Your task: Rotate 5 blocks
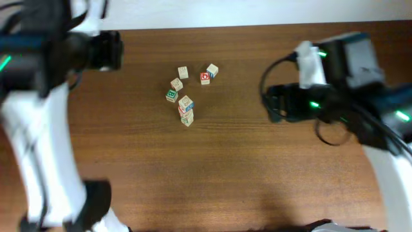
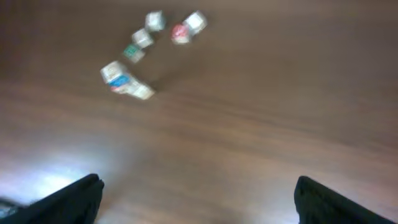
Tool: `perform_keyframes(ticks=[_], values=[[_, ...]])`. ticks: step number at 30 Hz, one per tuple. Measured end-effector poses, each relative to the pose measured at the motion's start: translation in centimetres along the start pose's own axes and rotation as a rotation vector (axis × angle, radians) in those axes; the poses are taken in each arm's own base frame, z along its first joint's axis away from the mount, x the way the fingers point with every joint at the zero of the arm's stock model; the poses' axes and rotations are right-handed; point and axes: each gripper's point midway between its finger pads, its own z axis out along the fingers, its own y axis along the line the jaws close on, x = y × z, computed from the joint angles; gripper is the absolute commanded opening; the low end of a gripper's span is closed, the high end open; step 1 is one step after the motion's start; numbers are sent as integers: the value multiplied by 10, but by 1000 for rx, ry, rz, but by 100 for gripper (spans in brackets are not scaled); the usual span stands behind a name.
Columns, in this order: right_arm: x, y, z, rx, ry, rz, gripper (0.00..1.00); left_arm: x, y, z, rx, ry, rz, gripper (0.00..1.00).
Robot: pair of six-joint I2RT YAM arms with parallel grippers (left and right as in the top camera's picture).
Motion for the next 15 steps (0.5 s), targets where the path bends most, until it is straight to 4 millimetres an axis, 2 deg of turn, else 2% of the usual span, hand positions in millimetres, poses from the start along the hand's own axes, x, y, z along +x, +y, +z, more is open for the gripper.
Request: perform_keyframes(ticks=[1,2,3,4,6,9,15], values=[[1,-6,-16,34,-24,-2,98,-2,-1,-28,-10,-63,-4,99],[1,-10,-30,61,-48,-5,98,-2,-1,-47,-18,-101,-5,99],[1,-13,-42,80,-74,-7,98,1,-1,-57,-25,-114,-7,99],[1,-15,-48,90,-92,-8,98,2,0,-60,-29,-114,-8,99],[3,-18,-56,104,-110,-9,98,2,1,-48,-32,-86,-10,99],[3,-20,-58,116,-112,-9,98,5,3,-23,-30,-24,-14,99],[1,-28,-56,166,-112,-6,98,5,3,-24,-30,-24,-16,99]])
